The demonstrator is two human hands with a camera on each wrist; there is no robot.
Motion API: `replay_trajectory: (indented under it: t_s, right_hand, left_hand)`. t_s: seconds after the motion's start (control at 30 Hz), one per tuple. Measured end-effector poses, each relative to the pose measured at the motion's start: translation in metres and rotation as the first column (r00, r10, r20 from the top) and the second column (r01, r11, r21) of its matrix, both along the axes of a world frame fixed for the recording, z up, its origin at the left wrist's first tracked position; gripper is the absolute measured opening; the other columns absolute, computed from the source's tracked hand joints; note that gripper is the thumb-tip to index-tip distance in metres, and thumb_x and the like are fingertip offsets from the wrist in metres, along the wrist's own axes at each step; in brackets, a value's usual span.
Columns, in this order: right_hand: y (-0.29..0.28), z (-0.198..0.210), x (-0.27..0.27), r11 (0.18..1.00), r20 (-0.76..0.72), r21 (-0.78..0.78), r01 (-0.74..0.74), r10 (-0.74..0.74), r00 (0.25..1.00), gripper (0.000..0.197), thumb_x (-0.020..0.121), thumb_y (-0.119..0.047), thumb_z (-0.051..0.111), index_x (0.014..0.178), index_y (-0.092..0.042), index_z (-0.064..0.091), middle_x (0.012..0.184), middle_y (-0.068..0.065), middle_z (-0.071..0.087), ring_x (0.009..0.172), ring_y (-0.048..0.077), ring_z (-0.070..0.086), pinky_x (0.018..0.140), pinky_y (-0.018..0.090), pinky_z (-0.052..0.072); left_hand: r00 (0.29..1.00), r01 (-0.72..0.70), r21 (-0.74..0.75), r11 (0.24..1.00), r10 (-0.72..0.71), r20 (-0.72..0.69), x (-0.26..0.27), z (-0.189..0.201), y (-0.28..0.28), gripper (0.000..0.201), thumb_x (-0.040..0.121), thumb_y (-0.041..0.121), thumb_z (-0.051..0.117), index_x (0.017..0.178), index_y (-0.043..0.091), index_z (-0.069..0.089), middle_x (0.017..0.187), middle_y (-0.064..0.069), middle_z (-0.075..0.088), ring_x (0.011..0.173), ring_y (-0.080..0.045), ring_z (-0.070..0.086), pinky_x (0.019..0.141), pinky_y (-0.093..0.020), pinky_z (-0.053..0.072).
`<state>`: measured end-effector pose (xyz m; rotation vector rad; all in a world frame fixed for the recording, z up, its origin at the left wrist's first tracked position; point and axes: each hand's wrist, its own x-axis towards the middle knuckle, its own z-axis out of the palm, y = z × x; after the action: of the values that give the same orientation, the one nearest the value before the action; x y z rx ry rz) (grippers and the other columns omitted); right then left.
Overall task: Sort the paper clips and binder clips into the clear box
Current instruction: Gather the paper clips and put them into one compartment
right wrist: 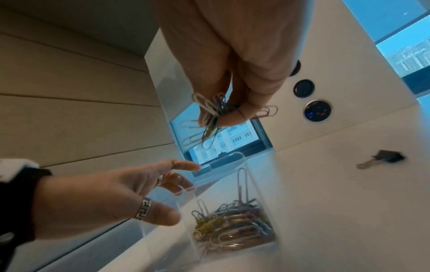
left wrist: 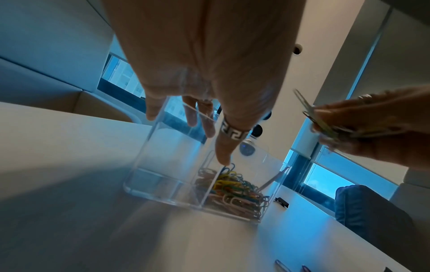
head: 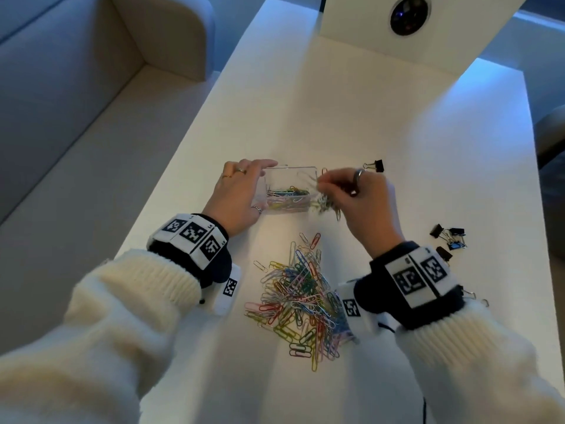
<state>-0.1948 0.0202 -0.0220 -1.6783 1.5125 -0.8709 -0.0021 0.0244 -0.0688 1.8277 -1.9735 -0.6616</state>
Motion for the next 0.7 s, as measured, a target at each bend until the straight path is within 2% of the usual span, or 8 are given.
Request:
replay_trajectory:
  t_s: [0.1,0.2,0.27,0.33,0.43,0.57,0.7]
  right_hand:
    - [-0.019,-0.006,0.023,0.992,0.049,-0.099,0.073,-0.069,0.996,0.009,0.080,-0.012,0.067,0.087,-0.014,0.072,0.071,-0.010,0.064,0.057,-0.011,0.054,0.060,0.004,0.043]
    - [-0.027,-0.022,0.040,0.978,0.044,-0.193,0.078,-0.071,0.997,0.009,0.081,-0.009,0.065,0.088,-0.011,0.071,0.083,0.000,0.068,0.068,0.003,0.058,0.070,0.013,0.049]
    - [-0.027,-0.035,0.043,0.966,0.011,-0.252,0.060,-0.059,0.998,0.010,0.082,-0.008,0.064,0.088,-0.009,0.071,0.087,0.000,0.066,0.076,0.008,0.058,0.072,0.011,0.047]
    - [-0.025,-0.046,0.041,0.954,-0.024,-0.297,0.040,-0.049,0.999,0.010,0.082,-0.007,0.063,0.089,-0.008,0.071,0.089,0.000,0.064,0.078,0.007,0.055,0.072,0.006,0.043]
    - [-0.019,-0.054,0.036,0.941,-0.137,-0.329,-0.080,0.036,0.990,0.011,0.082,-0.008,0.063,0.090,-0.007,0.070,0.091,0.005,0.066,0.082,0.009,0.056,0.078,0.007,0.040]
    - [-0.016,-0.045,0.027,0.911,-0.320,-0.265,-0.316,0.227,0.920,0.021,0.087,-0.022,0.060,0.104,-0.013,0.067,0.105,0.002,0.067,0.089,0.015,0.064,0.083,0.026,0.049]
    - [-0.021,-0.034,0.015,0.904,-0.308,-0.194,-0.381,0.313,0.898,0.031,0.081,-0.024,0.067,0.110,-0.013,0.063,0.111,0.002,0.065,0.097,0.017,0.061,0.087,0.022,0.044]
  left_hand:
    - [1.000,-0.008,-0.003,1.000,0.008,0.006,-0.001,-0.001,-0.001,0.069,0.080,0.010,0.064,0.138,0.025,0.031,0.126,-0.004,0.046,0.119,-0.023,0.030,0.101,-0.031,0.027]
    - [1.000,-0.017,0.003,1.000,0.017,-0.006,0.000,-0.002,-0.002,0.068,0.080,0.010,0.064,0.138,0.026,0.032,0.126,-0.003,0.046,0.119,-0.023,0.031,0.101,-0.032,0.029]
    - [1.000,-0.014,0.006,1.000,0.014,-0.013,0.000,-0.002,-0.002,0.068,0.080,0.010,0.064,0.138,0.027,0.031,0.126,-0.002,0.046,0.120,-0.022,0.031,0.102,-0.033,0.030]
    - [1.000,-0.008,0.005,1.000,0.008,-0.007,0.001,-0.002,-0.002,0.068,0.080,0.010,0.063,0.138,0.027,0.031,0.126,-0.002,0.046,0.120,-0.022,0.030,0.101,-0.032,0.030]
    - [1.000,-0.003,0.006,1.000,0.003,0.010,0.002,-0.003,-0.002,0.069,0.080,0.010,0.063,0.138,0.026,0.030,0.127,-0.003,0.046,0.121,-0.023,0.030,0.101,-0.032,0.030]
    - [1.000,-0.001,0.001,1.000,0.001,0.016,0.001,-0.003,-0.002,0.070,0.079,0.009,0.062,0.139,0.025,0.029,0.128,-0.003,0.046,0.121,-0.023,0.030,0.101,-0.033,0.030]
    - [1.000,-0.001,0.007,1.000,0.001,0.007,0.002,-0.003,-0.002,0.069,0.080,0.009,0.061,0.139,0.025,0.029,0.127,-0.003,0.046,0.120,-0.023,0.030,0.101,-0.035,0.031]
